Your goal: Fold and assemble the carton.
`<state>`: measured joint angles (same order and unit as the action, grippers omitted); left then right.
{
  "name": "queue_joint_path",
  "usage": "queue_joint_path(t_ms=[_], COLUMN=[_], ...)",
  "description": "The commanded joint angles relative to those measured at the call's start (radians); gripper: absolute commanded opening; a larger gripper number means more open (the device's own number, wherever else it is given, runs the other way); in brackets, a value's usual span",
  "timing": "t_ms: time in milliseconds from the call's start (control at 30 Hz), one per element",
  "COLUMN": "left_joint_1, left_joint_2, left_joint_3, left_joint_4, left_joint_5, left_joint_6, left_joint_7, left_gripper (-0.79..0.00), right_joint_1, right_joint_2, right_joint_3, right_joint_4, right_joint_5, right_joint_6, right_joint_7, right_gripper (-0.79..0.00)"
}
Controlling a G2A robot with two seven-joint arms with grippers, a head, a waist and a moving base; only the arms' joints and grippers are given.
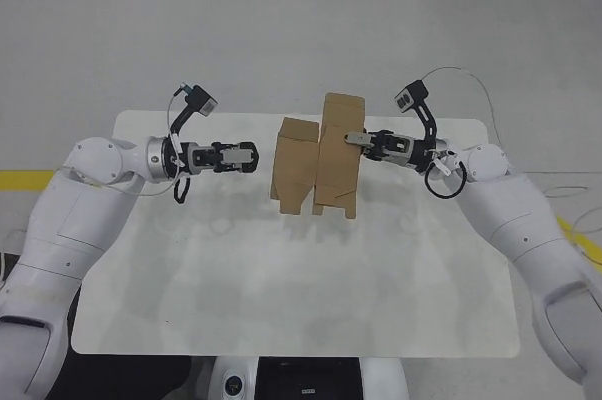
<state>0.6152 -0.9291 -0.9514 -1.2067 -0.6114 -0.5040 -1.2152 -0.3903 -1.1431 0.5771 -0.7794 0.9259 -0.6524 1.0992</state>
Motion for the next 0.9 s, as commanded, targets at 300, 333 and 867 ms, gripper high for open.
queue_joint_path(t_ms=[300,333,867], left_joint_1=[0.046,0.047,0.077], left_joint_2=[-0.007,-0.007,-0.016], left_joint_3=[0.004,0.002,-0.020], left_joint_4=[-0.072,-0.075,-0.112], left_joint_5=[0.114,0.126,0.173], left_joint_6=[0.013,0.016,0.078], left_joint_7=[0.082,0.092,0.165], left_gripper=[0.000,0.000,-0.785], right_joint_1=[0.014,0.014,0.009], right_joint_2=[-0.070,-0.074,-0.119], right_joint_3=[-0.002,0.001,0.054], right_joint_4=[0.075,0.081,0.140], right_joint_5=[-0.044,-0.044,-0.078], right_joint_6=[0.006,0.007,-0.009], right_joint_7=[-0.083,-0.083,-0.083], right_gripper=[-0.785,-0.785,-0.785])
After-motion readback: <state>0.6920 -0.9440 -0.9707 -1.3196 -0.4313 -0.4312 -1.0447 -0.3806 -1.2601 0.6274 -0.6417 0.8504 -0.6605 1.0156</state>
